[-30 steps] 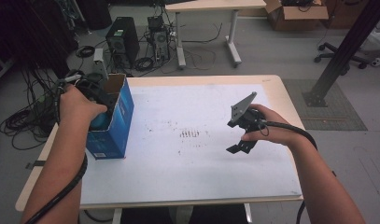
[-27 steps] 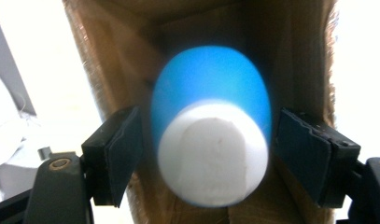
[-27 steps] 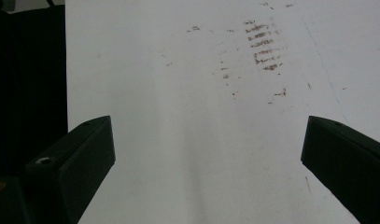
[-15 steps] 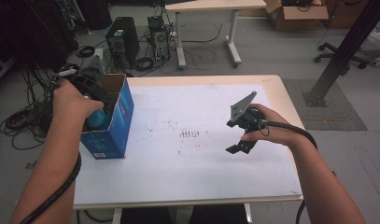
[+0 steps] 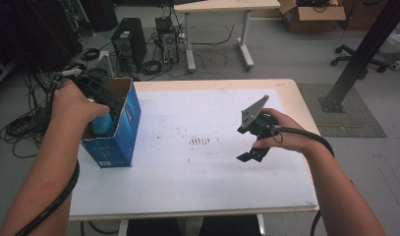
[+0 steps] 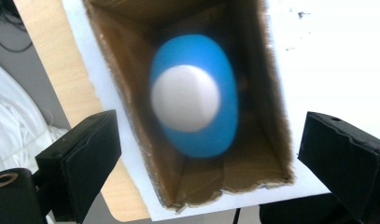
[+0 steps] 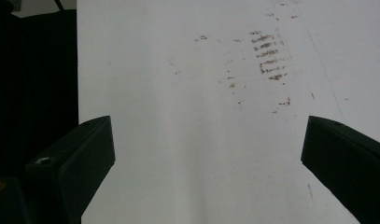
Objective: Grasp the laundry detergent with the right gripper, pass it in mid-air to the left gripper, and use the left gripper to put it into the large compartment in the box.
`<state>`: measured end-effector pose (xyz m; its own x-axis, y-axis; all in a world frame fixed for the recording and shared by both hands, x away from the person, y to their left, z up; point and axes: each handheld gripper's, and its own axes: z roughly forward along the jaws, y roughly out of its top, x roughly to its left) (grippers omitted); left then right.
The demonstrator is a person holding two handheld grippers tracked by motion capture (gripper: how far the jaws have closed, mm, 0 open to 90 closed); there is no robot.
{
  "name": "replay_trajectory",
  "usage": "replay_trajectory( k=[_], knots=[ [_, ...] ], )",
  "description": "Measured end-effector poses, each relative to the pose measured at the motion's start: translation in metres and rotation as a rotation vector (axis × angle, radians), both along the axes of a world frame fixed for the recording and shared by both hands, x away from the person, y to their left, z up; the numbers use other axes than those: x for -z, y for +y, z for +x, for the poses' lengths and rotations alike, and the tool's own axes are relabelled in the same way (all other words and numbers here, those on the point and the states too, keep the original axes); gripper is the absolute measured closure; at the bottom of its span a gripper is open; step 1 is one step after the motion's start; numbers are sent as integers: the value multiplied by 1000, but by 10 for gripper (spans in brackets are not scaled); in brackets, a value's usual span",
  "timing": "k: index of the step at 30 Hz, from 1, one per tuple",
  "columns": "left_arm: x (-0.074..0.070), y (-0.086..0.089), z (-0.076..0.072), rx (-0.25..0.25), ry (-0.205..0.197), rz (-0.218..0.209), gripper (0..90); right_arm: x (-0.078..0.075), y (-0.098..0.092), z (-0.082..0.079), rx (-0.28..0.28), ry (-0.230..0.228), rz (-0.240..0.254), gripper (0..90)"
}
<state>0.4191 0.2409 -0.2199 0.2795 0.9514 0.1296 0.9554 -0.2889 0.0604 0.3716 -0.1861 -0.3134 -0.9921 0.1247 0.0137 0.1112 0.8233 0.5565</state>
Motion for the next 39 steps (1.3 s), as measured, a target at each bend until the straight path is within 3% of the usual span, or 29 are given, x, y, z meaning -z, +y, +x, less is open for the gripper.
replay_trajectory(
  k=[6, 15, 22, 24, 25, 26, 27, 32, 36, 39],
  knots=[
    [-6, -18, -1, 95, 18, 23, 2, 0, 0, -1, 1, 3, -1, 28],
    [-29, -64, -9, 274, 13, 42, 2, -9, -3, -2, 12, -1, -13, 27],
    [-38, -105, -26, 451, 24, 50, 2, -13, -3, -2, 9, 5, -10, 27],
    [-39, -113, -29, 493, 29, 45, 2, -13, -2, -2, 11, 6, -16, 28],
    [-38, -116, -30, 486, 38, 26, 2, -13, -2, -2, 12, 7, -19, 27],
    [-36, -119, -32, 501, 52, 34, 2, -14, -1, -2, 8, 6, -18, 27],
    [-34, -123, -35, 528, 56, 49, 2, -14, -1, -3, 6, 8, -18, 27],
    [-28, -139, -45, 629, 76, 42, 2, -15, 2, -5, -13, 10, -35, 28],
    [-24, -147, -49, 699, 97, 14, 2, -15, 5, -5, -13, 12, -55, 28],
    [-20, -153, -53, 785, 114, 7, 2, -14, 7, -5, -18, 15, -76, 28]
  ],
)
